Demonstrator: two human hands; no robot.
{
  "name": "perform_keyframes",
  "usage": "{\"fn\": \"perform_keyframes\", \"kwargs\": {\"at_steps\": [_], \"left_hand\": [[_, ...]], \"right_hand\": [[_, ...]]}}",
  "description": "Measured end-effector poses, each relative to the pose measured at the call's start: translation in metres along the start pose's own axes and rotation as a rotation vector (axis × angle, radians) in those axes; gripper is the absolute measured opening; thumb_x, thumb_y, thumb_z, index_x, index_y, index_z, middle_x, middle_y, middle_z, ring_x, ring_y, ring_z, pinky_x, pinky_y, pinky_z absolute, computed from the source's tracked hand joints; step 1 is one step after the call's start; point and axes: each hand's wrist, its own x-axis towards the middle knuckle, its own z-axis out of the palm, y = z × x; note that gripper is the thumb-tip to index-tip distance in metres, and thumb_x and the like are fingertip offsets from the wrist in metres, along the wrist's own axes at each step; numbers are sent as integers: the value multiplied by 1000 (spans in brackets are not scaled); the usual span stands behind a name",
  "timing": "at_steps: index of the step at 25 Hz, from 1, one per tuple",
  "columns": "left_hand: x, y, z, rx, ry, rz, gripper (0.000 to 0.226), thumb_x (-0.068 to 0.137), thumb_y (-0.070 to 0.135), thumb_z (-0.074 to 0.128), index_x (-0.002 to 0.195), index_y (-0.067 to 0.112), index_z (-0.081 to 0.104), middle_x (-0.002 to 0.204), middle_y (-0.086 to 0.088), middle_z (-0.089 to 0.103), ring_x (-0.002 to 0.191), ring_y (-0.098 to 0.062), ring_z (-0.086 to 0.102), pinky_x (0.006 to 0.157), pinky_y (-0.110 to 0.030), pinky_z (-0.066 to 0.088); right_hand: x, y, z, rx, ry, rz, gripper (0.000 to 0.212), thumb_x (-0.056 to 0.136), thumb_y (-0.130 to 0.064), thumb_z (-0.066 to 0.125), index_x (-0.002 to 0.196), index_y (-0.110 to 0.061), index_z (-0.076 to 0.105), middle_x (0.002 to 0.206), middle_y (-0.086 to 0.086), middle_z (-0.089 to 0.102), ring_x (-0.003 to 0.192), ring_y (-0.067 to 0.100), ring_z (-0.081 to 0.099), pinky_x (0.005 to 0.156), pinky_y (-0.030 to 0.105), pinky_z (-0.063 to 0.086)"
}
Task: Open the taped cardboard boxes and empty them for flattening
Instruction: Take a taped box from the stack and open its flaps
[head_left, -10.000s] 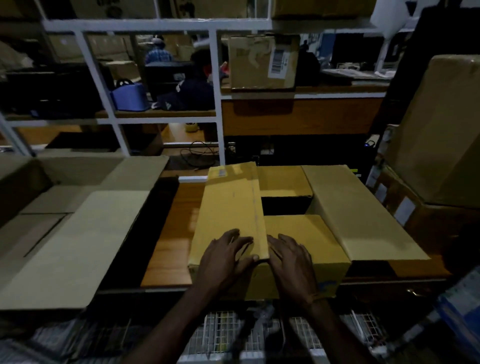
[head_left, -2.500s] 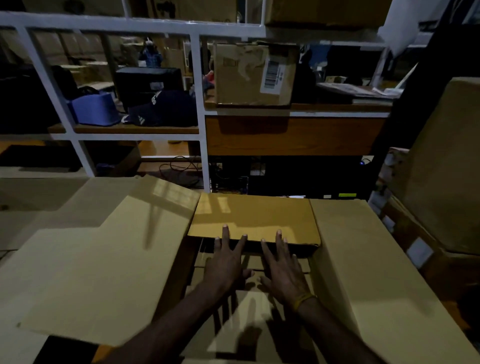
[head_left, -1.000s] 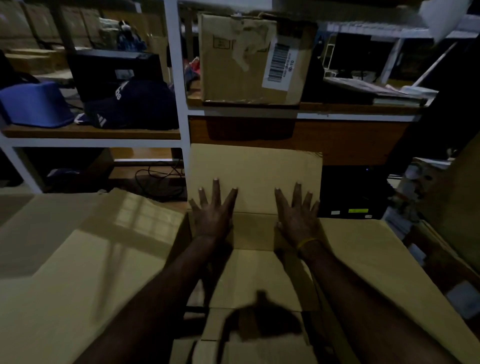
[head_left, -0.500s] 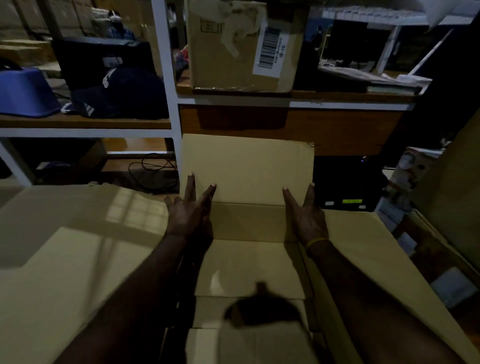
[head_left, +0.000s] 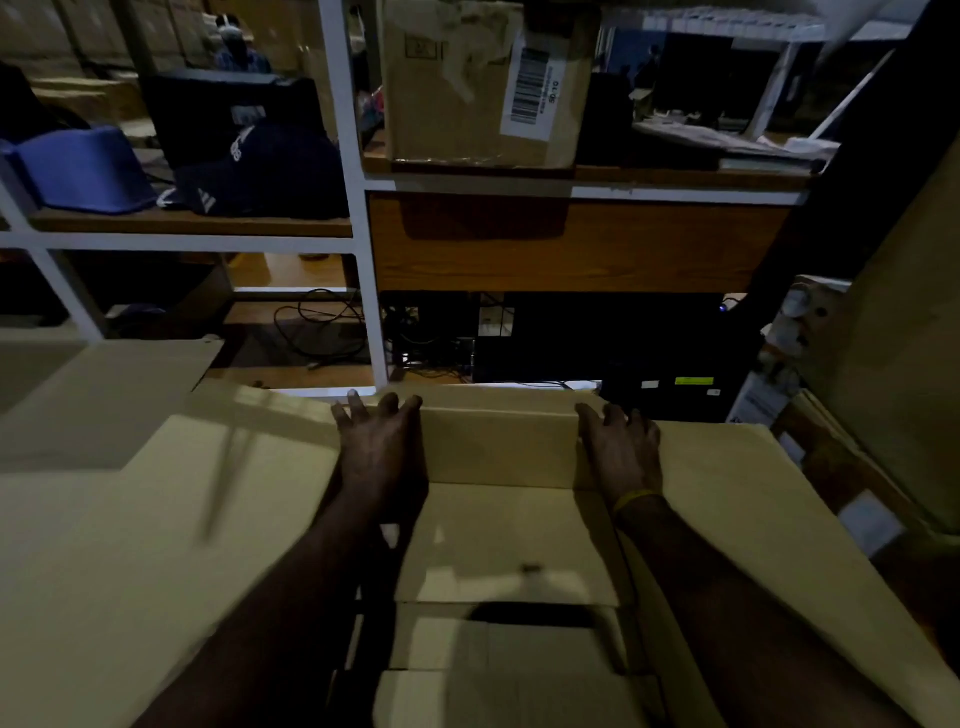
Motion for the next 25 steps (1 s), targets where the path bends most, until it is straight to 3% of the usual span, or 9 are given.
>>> {"fn": "perform_keyframes", "kwargs": {"at_steps": [5, 11, 13, 15, 18, 21, 25], "left_hand": [[-2, 1, -2, -55, -36, -3, 41, 93, 30, 57, 134, 33, 56, 141, -2, 55, 145, -43, 23, 109, -64, 26], [-7, 8, -6, -99, 22, -1, 30, 91, 24, 59, 120, 27, 66, 131, -5, 63, 136, -32, 43, 107, -58, 36], [-11, 7, -8, -86, 19, 3, 37, 91, 23, 58, 128, 26, 61, 133, -7, 61, 131, -33, 47, 106, -59, 35], [-19, 6, -9, -76, -33, 7, 51, 94, 26, 55, 144, 27, 45, 147, -10, 48, 137, -37, 39, 109, -63, 28], [-39, 6, -16, -71, -116, -33, 69, 95, 37, 55, 155, 32, 22, 161, -9, 24, 146, -37, 22, 110, -69, 15], [-70, 2, -28, -56, -142, -105, 73, 93, 41, 58, 155, 34, 20, 163, -7, 17, 148, -37, 16, 110, -73, 12], [-122, -5, -46, -4, -182, -163, 69, 96, 47, 49, 156, 34, 16, 164, -8, 10, 149, -40, 10, 110, -72, 12]], "right_hand": [[-7, 9, -4, 50, -54, 40, 35, 98, -20, 45, 131, -30, 51, 134, 10, 54, 127, 38, 46, 101, 51, 33], [-9, 10, -6, 77, -99, 27, 37, 99, -20, 41, 134, -30, 46, 143, 10, 45, 138, 35, 33, 110, 58, 25], [-10, 12, -11, 107, -156, 30, 48, 100, -18, 43, 145, -32, 36, 155, 13, 30, 148, 38, 16, 112, 65, 18], [-19, 14, -16, 102, -212, 34, 66, 99, -15, 46, 155, -35, 16, 163, 14, 8, 149, 43, 2, 111, 70, 13], [-42, 17, -25, 47, -250, 50, 84, 98, -22, 55, 157, -35, -3, 164, 17, -5, 148, 47, 2, 109, 73, 17], [-70, 24, -35, 9, -302, 48, 90, 94, -34, 61, 157, -33, -3, 164, 15, -2, 149, 44, 5, 110, 72, 19], [-109, 37, -51, -10, -361, 42, 83, 96, -36, 57, 157, -32, 1, 165, 11, -4, 149, 43, 2, 111, 70, 17]]}}
